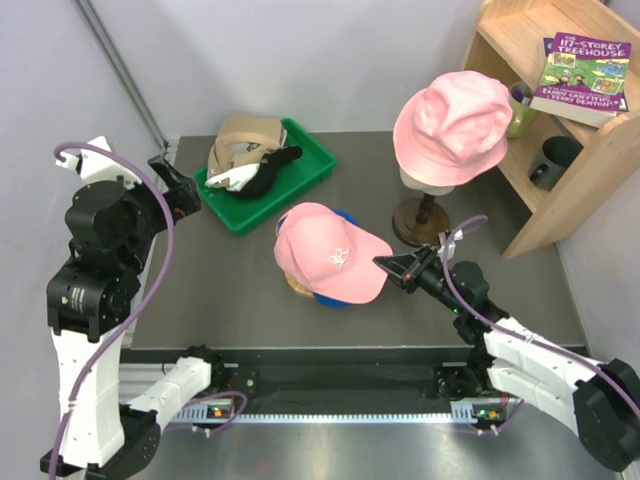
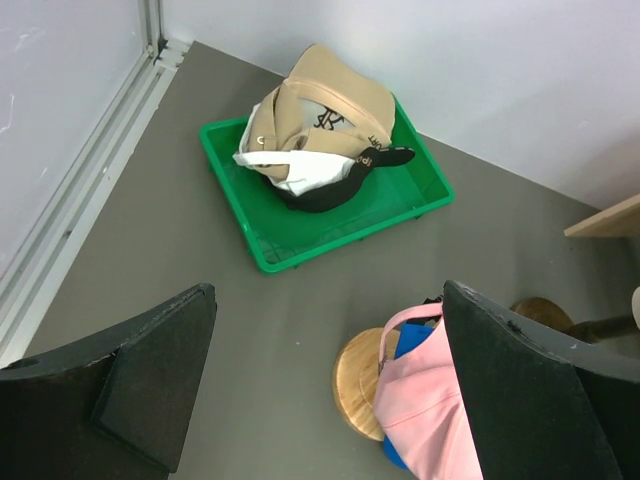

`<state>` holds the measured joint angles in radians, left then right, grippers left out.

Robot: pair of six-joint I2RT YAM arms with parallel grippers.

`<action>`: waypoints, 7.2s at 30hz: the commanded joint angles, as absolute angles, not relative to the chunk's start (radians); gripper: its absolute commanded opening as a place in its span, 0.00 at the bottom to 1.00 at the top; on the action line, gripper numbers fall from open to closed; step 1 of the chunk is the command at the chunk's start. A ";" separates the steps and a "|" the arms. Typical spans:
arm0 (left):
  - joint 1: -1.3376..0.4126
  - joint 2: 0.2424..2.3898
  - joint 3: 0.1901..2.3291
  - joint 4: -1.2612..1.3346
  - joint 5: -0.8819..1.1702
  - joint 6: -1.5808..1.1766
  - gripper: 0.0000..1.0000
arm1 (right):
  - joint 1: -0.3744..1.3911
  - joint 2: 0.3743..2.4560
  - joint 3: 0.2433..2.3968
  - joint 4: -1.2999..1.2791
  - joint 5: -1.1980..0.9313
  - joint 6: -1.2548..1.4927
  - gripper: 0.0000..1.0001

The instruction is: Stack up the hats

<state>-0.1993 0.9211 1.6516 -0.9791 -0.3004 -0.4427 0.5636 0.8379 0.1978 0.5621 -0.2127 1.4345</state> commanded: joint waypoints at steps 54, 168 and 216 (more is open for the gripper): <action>-0.173 1.710 1.610 -0.377 -0.133 -0.198 0.87 | 0.420 0.732 0.641 -0.058 0.189 0.753 0.93; -0.084 1.953 1.709 -0.360 0.331 -0.054 0.49 | 0.176 0.865 0.637 -0.008 -0.141 0.741 0.93; -0.106 1.655 1.491 -0.024 0.132 -0.029 0.00 | 0.176 0.756 0.614 -0.028 -0.138 0.739 0.92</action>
<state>-0.0986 1.6485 1.4643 -0.1497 0.1806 -0.0490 0.1867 0.7773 0.6197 -0.0528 -0.1333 0.7433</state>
